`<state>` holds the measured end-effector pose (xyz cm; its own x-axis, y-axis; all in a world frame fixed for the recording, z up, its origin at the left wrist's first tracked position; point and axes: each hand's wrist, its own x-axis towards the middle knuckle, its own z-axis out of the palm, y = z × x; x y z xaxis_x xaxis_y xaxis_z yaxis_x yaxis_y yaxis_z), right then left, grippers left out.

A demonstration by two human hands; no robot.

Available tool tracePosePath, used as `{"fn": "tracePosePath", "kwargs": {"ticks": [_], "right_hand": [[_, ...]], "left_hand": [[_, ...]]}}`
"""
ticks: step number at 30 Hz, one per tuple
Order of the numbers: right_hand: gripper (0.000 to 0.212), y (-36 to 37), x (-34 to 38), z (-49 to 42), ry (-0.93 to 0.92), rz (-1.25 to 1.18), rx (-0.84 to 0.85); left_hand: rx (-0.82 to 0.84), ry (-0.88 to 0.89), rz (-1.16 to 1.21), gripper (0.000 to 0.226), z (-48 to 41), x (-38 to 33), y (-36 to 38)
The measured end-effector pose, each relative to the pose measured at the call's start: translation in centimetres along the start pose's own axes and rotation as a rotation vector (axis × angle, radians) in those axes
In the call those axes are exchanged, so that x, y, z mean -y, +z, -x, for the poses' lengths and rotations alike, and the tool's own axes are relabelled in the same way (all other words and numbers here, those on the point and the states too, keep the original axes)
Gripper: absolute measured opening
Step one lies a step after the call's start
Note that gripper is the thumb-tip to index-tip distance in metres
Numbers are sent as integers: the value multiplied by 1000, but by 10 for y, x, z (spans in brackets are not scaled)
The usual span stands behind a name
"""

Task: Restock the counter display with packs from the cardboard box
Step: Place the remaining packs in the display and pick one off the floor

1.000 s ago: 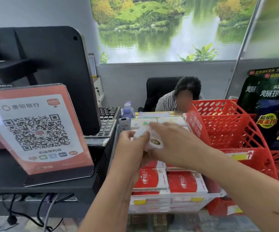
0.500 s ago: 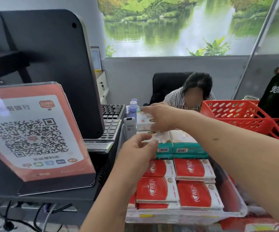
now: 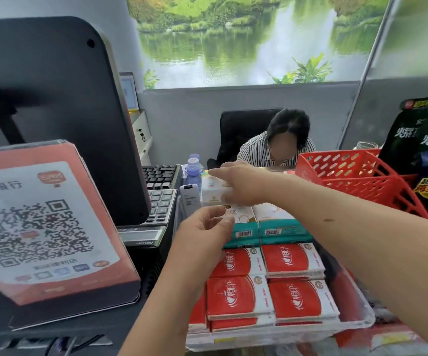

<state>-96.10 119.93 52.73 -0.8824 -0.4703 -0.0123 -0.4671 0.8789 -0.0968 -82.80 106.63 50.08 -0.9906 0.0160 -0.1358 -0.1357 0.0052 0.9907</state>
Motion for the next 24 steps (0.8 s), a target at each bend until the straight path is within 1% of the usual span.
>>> {"fn": "tracePosePath", "kwargs": {"ticks": [3, 7, 11, 14, 19, 24], "right_hand": [[65, -1, 5, 16, 46, -55, -60], [60, 3, 15, 62, 110, -105, -140], [58, 16, 29, 114, 175, -134, -139], [54, 23, 38, 155, 196, -158, -137], [55, 31, 42, 232, 220, -194, -192], [51, 50, 29, 325, 192, -241, -236]], "left_hand": [[35, 15, 17, 13, 7, 3, -4], [103, 36, 18, 15, 18, 7, -6], [157, 95, -6, 16, 27, 13, 0], [188, 96, 16, 12, 43, 17, 9], [219, 97, 41, 11, 85, 23, 34], [279, 67, -9, 12, 143, 54, 86]]}}
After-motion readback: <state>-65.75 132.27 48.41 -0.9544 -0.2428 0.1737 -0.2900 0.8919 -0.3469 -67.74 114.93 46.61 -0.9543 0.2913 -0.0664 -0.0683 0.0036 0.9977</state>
